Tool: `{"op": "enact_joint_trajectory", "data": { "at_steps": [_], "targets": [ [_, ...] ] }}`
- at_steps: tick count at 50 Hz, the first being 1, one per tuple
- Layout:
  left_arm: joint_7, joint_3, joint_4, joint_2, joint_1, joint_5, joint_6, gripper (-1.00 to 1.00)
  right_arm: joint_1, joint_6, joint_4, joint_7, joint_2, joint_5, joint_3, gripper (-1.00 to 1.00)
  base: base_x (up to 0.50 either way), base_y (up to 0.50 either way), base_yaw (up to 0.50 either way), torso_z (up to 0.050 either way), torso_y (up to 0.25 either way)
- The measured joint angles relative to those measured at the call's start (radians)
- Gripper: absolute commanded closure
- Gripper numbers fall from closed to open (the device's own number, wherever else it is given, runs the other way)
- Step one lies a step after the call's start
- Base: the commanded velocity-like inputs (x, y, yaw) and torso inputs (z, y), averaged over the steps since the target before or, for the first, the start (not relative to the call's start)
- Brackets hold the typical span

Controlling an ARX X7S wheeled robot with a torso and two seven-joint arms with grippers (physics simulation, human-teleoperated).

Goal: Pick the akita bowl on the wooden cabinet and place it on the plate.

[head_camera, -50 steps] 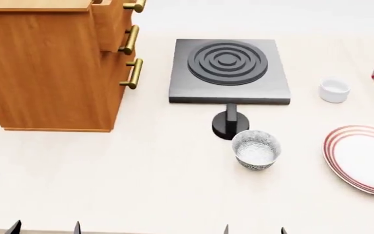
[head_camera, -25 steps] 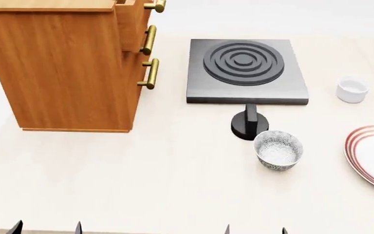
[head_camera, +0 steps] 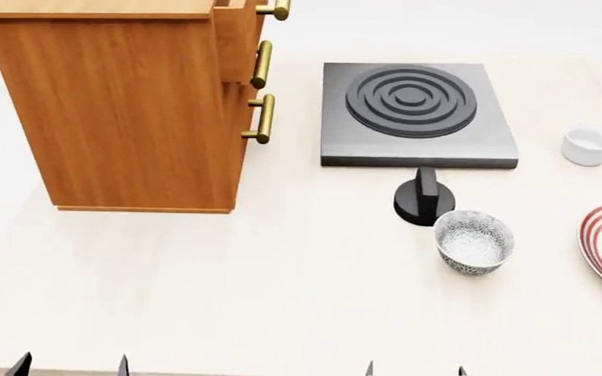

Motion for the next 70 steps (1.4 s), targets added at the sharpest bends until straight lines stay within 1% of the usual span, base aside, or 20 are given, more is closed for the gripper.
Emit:
{"op": "enact_joint_trajectory", "data": {
  "at_steps": [4, 11, 16, 22, 39, 43, 49, 56, 70],
  "targets": [
    [-0.023, 0.006, 0.15, -0.007, -0.004, 0.045, -0.077, -1.0, 0.001, 0.167, -0.176, -0.042, -0.046, -0.017, 0.064, -1.0, 0.0, 0.0, 0.0, 0.0, 0.0],
    [-0.036, -0.001, 0.366, -0.005, -0.051, 0.048, -0.206, -1.0, 0.044, 0.405, -0.499, -0.082, -0.086, -0.044, 0.111, -1.0, 0.0, 0.0, 0.0, 0.0, 0.0],
    [-0.045, 0.001, 0.465, 0.0, -0.107, 0.051, -0.286, -1.0, 0.085, 0.517, -0.641, -0.086, -0.099, -0.052, 0.133, -1.0, 0.0, 0.0, 0.0, 0.0, 0.0],
    [-0.056, -0.003, 0.549, 0.005, -0.171, 0.05, -0.361, -1.0, 0.12, 0.597, -0.759, -0.075, -0.101, -0.066, 0.14, -1.0, 0.0, 0.0, 0.0, 0.0, 0.0],
    [-0.078, -0.001, 0.613, 0.008, -0.257, 0.044, -0.453, -1.0, 0.135, 0.667, -0.894, -0.047, -0.089, -0.056, 0.155, -1.0, 0.0, 0.0, 0.0, 0.0, 0.0],
    [-0.077, 0.006, 0.624, 0.007, -0.301, 0.042, -0.497, -1.0, 0.14, 0.675, -0.908, -0.038, -0.085, -0.052, 0.152, -1.0, 0.0, 0.0, 0.0, 0.0, 0.0],
    [-0.076, 0.017, 0.64, 0.015, -0.401, 0.036, -0.589, -1.0, 0.153, 0.698, -0.931, -0.024, -0.081, -0.043, 0.151, -1.0, 0.0, 0.0, 0.0, 0.0, 0.0],
    [-0.061, -0.003, 0.642, 0.038, -0.541, -0.014, -0.737, -1.0, 0.16, 0.712, -0.949, -0.009, -0.075, -0.033, 0.149, -1.0, 0.0, 0.0, 0.0, 0.0, 0.0],
    [-0.04, -0.127, 0.707, 0.08, -0.791, -0.17, -1.039, -1.0, 0.152, 0.7, -0.958, -0.002, -0.052, -0.014, 0.131, -1.0, 0.0, 0.0, 0.0, 0.0, 0.0]
  ]
}}
